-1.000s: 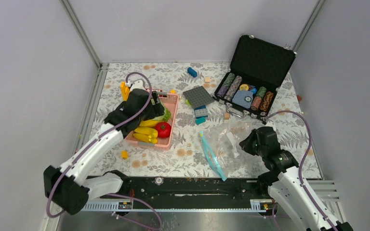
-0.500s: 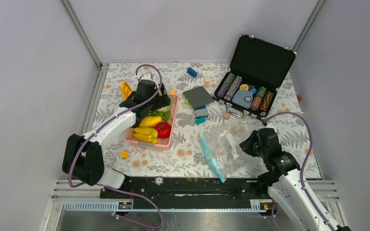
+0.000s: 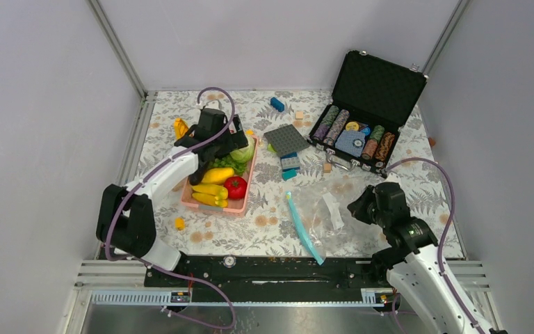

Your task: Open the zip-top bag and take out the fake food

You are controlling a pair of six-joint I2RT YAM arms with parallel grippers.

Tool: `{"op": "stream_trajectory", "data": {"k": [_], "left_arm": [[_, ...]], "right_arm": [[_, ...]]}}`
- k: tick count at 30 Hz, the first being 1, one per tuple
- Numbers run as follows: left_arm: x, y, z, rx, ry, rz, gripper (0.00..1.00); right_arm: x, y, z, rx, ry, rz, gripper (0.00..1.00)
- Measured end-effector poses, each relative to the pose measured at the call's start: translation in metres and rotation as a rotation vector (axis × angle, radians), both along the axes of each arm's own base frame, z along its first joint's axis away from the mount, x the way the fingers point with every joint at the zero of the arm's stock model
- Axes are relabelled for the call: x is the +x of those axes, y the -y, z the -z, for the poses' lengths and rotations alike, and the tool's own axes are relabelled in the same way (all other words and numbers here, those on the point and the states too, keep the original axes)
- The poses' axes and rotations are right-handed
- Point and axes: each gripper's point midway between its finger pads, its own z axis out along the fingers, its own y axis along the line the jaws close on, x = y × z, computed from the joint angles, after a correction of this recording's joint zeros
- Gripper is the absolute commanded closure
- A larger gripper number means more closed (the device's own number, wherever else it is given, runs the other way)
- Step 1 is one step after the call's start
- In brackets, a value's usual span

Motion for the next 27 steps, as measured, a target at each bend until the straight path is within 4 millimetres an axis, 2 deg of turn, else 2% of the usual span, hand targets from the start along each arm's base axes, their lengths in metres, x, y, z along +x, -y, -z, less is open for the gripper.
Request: {"op": "stream_trajectory", "data": {"k": [4,8,11,13,14,16,19,20,23,25,27], "left_arm": [[-0.006,-0.006,-0.015,0.006,0.002,0.003,0.01],[-0.026,-0.013,-0.049,-0.003,0.053,0.031,0.01],[-0.045,-0.020,-0.079,-0.021,0.133,0.050,0.01],[-0.059,-0.025,-0.089,-0.024,0.169,0.062,0.01],[-0.067,-0.028,-0.090,-0.021,0.178,0.066,0.01],[-0.079,-0.034,-0.089,-0.011,0.182,0.072,0.01],[-0.094,-0.042,-0.080,0.018,0.166,0.081,0.01],[-0.098,-0.044,-0.076,0.030,0.158,0.084,0.01],[-0.107,-0.051,-0.070,0.059,0.141,0.089,0.01],[-0.114,-0.055,-0.066,0.073,0.138,0.092,0.01],[-0.123,-0.059,-0.062,0.083,0.134,0.091,0.01]], "right_arm": [[0.006,0.000,-0.015,-0.013,0.014,-0.009,1.00],[0.018,-0.001,-0.037,-0.047,0.041,-0.029,0.99],[0.034,-0.006,-0.063,-0.073,0.071,-0.061,0.98],[0.046,-0.014,-0.083,-0.077,0.091,-0.107,0.93],[0.053,-0.021,-0.094,-0.072,0.094,-0.141,0.84],[0.067,-0.034,-0.114,-0.064,0.119,-0.203,0.50],[0.081,-0.040,-0.127,-0.080,0.143,-0.245,0.04],[0.083,-0.038,-0.129,-0.091,0.149,-0.235,0.01],[0.085,-0.011,-0.136,-0.191,0.175,-0.131,0.00],[0.081,0.004,-0.141,-0.235,0.193,-0.068,0.00],[0.069,0.029,-0.156,-0.285,0.244,0.029,0.00]]}}
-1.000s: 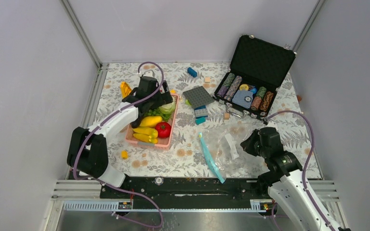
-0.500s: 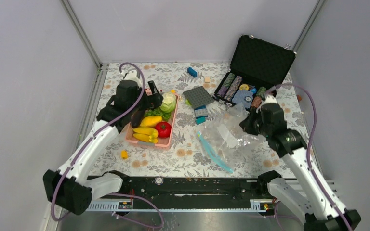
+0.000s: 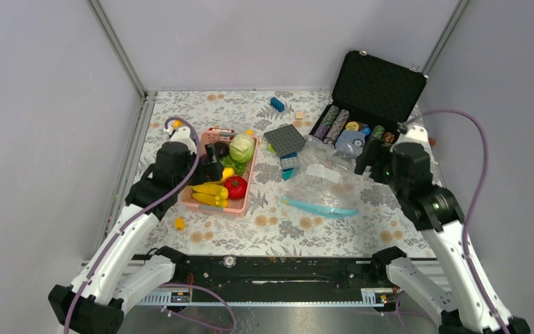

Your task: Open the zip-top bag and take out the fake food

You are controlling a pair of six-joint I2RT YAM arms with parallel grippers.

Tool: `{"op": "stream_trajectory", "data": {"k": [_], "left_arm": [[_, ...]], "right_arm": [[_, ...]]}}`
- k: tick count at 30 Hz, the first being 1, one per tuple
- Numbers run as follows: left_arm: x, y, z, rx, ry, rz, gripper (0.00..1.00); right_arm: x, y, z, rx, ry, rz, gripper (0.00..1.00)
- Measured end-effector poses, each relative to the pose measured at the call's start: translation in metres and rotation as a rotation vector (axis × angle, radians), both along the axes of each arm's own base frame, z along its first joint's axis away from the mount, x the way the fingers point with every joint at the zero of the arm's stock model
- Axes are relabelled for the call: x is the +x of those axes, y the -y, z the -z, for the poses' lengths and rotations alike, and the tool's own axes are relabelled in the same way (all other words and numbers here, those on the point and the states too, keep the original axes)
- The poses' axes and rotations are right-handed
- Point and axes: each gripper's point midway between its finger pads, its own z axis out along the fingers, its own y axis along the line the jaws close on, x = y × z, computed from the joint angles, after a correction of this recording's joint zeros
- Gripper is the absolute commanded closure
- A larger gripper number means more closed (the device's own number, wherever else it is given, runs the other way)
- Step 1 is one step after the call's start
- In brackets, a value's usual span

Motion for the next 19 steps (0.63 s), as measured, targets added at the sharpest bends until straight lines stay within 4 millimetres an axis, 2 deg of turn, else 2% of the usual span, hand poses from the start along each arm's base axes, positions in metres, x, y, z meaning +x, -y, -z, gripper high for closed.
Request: {"op": "stream_trajectory", "data": {"k": [2,4,8,11,19], "left_arm": [[-0.007,-0.004,0.003,0.003,0.003,-0.004,0.01],[-0.013,-0.008,0.004,0.001,0.009,-0.014,0.01],[-0.018,-0.014,0.005,0.009,0.014,-0.041,0.01],[-0.019,-0.021,0.006,0.026,0.011,-0.076,0.01],[-0.022,-0.031,-0.004,0.027,0.052,-0.115,0.01]], "right_arm": [[-0.013,0.012,-0.008,0.001,0.045,0.039,0.00],[-0.027,0.017,-0.007,0.013,0.061,0.050,0.00],[-0.056,0.022,0.017,0.050,0.030,0.051,0.00],[-0.070,0.022,0.038,0.071,-0.018,0.051,0.00],[-0.085,0.021,0.061,0.111,-0.091,0.070,0.00]]}}
